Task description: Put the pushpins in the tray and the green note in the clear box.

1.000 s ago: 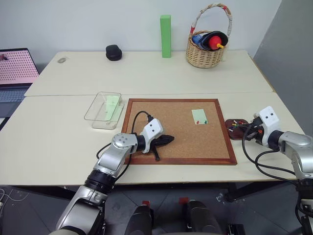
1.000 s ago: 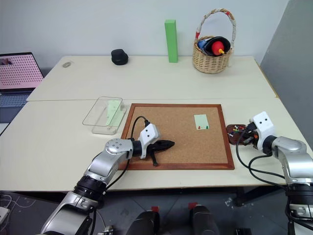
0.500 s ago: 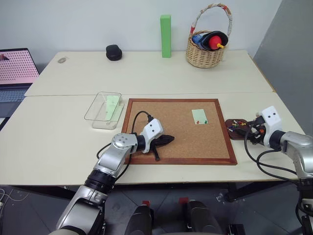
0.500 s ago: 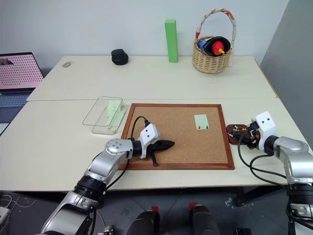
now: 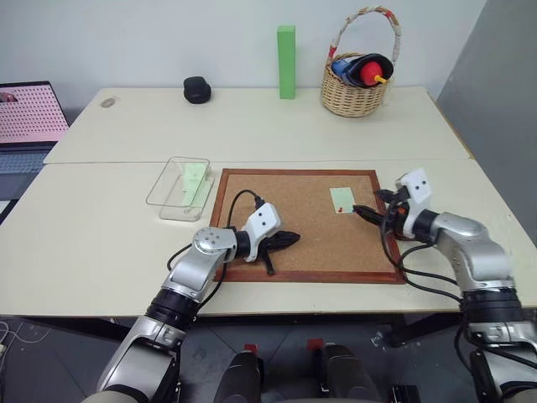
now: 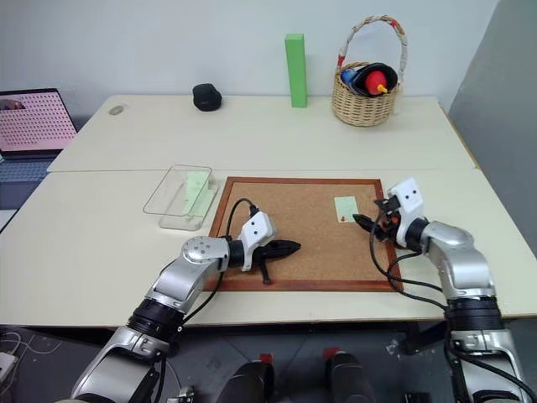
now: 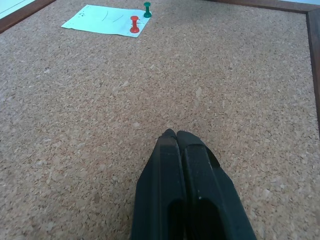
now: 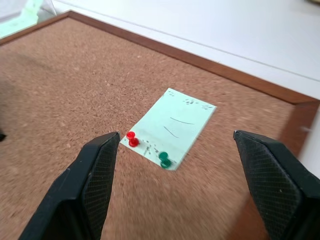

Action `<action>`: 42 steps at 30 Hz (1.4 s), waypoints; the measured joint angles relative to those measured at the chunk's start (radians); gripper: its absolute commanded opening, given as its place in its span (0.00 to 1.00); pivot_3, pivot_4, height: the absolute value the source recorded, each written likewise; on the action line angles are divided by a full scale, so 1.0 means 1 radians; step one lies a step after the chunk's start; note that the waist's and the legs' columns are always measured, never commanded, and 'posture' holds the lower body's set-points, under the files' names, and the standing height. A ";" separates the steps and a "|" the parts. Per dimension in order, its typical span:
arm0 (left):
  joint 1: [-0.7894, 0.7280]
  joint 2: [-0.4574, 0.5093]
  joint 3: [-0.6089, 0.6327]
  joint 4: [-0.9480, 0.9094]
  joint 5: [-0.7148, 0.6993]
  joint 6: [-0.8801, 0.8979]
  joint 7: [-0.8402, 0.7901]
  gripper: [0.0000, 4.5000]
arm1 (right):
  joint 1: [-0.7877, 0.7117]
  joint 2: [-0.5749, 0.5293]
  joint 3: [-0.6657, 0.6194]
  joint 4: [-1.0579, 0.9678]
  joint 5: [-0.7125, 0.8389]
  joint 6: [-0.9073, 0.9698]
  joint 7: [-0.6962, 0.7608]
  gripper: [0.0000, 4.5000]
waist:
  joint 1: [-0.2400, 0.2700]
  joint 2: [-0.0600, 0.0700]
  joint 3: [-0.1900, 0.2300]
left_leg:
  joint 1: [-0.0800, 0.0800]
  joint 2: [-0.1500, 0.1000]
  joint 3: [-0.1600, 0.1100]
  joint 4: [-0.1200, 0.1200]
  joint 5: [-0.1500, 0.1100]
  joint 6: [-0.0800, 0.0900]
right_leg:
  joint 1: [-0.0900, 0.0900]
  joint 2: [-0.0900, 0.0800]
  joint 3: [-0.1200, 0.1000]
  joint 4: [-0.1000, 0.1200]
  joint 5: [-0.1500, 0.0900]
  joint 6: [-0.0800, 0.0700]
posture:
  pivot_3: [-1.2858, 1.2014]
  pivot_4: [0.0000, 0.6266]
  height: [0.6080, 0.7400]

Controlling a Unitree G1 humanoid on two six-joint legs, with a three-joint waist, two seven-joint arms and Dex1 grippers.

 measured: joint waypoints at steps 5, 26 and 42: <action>0.006 0.001 0.001 -0.007 0.000 0.001 0.005 0.00 | -0.026 0.030 0.029 0.104 -0.041 -0.082 -0.006 0.82 | 0.000 0.000 0.000 | 0.000 0.000 0.000 0.000 0.000 0.000 | 0.000 0.000 0.000 0.000 0.000 0.000 | 0.52 0.24 1.00; 0.017 0.006 0.004 -0.030 0.000 0.021 0.017 0.00 | -0.041 0.039 0.058 0.188 -0.081 -0.167 0.017 0.01 | -0.002 0.000 0.000 | 0.000 0.000 0.000 0.000 0.000 0.000 | 0.000 0.000 0.000 0.000 0.000 0.000 | 0.52 0.24 1.00; 0.014 0.008 0.001 -0.029 0.006 0.021 0.015 0.00 | -0.017 0.041 -0.051 0.019 0.046 -0.043 -0.005 0.01 | -0.002 0.000 0.000 | 0.000 0.000 -0.001 -0.001 0.000 0.000 | 0.000 0.000 0.000 0.000 0.000 0.000 | 0.52 0.24 1.00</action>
